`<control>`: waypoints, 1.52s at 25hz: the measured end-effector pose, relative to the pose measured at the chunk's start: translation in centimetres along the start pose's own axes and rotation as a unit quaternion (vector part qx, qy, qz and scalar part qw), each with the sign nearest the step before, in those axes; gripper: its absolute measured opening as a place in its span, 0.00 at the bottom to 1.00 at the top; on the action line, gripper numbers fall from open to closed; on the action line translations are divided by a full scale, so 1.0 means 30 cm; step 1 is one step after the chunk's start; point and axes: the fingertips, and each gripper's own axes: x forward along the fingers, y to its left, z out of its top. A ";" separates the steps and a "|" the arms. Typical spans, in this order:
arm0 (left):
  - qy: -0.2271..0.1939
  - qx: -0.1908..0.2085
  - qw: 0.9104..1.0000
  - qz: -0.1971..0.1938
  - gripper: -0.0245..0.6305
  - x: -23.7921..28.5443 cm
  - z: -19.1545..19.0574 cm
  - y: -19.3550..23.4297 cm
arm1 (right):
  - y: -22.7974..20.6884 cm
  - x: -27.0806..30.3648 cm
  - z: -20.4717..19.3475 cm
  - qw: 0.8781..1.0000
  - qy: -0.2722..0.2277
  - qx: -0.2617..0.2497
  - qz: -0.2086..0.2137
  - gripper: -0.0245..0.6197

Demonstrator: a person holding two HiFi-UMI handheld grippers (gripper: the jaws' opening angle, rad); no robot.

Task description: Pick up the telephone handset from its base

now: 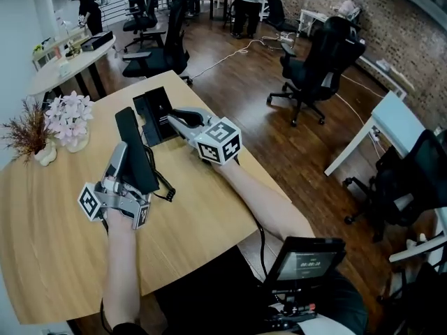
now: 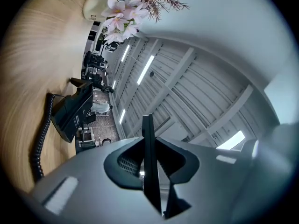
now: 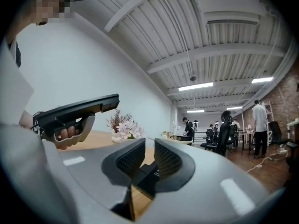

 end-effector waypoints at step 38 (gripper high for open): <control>-0.016 0.011 1.000 0.004 0.15 -0.071 0.022 0.002 | 0.013 0.016 -0.011 1.000 0.014 -0.011 0.006 0.13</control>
